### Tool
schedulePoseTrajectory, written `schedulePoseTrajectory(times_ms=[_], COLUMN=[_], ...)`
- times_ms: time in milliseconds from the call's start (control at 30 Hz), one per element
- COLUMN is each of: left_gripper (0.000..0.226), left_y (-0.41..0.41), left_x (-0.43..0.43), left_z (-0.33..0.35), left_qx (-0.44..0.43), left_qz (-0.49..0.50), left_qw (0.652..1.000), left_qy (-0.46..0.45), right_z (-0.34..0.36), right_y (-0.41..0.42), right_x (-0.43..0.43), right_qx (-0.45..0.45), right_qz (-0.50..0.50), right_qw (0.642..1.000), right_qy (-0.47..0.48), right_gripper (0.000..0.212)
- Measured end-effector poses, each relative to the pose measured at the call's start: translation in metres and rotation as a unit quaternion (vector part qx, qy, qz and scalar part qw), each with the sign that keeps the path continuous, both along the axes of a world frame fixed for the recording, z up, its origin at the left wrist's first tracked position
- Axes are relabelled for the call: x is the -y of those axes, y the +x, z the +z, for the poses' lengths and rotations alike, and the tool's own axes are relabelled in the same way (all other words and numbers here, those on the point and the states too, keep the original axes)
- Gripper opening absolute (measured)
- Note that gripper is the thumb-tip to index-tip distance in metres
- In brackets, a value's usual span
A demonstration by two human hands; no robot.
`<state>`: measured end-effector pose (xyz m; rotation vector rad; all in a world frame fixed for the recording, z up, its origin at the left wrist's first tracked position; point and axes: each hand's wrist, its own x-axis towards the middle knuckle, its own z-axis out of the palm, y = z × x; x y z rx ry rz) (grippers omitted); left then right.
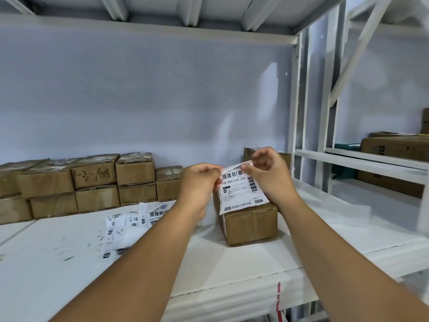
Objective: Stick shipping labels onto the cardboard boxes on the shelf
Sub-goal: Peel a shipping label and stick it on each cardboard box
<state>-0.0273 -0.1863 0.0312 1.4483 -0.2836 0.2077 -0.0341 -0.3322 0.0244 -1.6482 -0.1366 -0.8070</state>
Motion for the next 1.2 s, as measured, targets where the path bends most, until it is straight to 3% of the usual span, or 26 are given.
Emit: schedulePoseTrajectory(times_ms=[100,233,367,600,800,1000,1200], left_gripper=[0.024,0.024,0.017,0.016,0.008,0.012,0.018], left_y=[0.004,0.007,0.002,-0.006,-0.010,-0.008,-0.004], left_x=[0.001,-0.003,-0.003,0.008,0.012,0.010,0.008], left_z=[0.000,0.002,0.004,-0.004,-0.006,-0.006,-0.003], left_qx=[0.002,0.084,0.245,0.421,0.396,0.344,0.210], left_qz=[0.024,0.091,0.185,0.208,0.180,0.197,0.107], left_qw=[0.998,0.988,0.952,0.874,0.885,0.887,0.962], left_qy=[-0.060,-0.096,-0.012,0.125,0.165,0.235,0.136], right_z=[0.001,0.002,0.004,0.009,0.011,0.010,0.008], right_y=[-0.001,-0.005,-0.013,-0.018,-0.016,-0.013,-0.012], right_x=[0.000,-0.003,-0.008,-0.007,-0.004,-0.004,-0.006], right_qx=[0.029,0.079,0.062,0.089,0.063,0.053,0.027], right_qz=[-0.087,-0.100,-0.047,0.077,0.148,0.164,0.180], right_qw=[0.994,0.989,0.990,0.992,0.982,0.981,0.980], right_qy=[-0.061,-0.079,-0.116,-0.049,0.099,0.093,0.079], right_gripper=[0.034,0.023,0.022,0.013,0.009,0.012,0.016])
